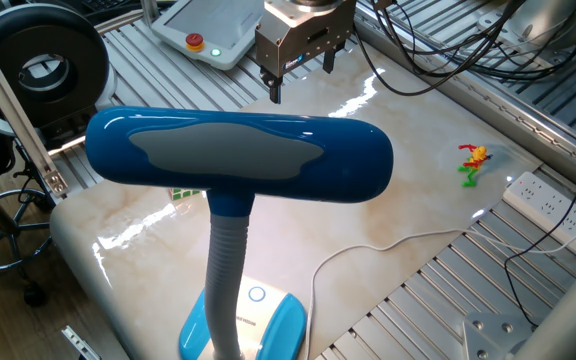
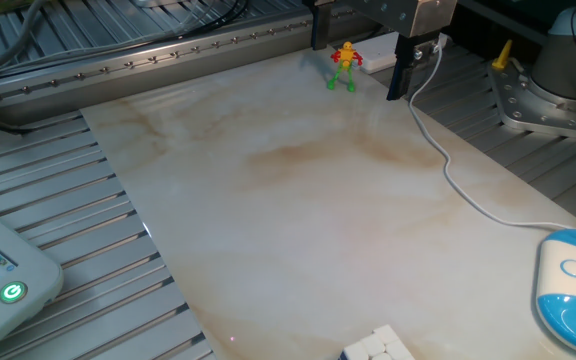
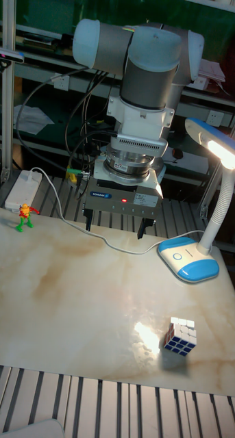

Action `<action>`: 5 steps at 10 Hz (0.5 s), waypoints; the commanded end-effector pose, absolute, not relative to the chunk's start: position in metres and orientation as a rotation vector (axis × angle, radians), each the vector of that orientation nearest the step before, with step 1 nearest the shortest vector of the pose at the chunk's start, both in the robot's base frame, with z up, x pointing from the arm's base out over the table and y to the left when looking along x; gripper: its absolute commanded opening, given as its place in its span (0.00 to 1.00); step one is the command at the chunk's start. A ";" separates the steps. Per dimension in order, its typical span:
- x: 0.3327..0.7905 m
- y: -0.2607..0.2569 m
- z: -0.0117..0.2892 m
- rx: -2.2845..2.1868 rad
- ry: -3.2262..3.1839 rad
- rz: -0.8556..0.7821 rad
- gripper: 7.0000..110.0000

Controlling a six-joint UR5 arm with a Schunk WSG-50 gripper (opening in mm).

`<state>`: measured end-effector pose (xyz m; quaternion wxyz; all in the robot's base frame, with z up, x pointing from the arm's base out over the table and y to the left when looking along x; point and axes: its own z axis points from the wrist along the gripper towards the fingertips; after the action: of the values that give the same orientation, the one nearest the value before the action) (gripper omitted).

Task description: Turn off the desk lamp by pressing the button

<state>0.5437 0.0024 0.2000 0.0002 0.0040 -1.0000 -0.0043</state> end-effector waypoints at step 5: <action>0.559 0.069 0.208 0.378 -3.190 -0.426 0.79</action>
<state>0.5535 0.0438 0.2014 -0.0271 0.0779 -0.9931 -0.0832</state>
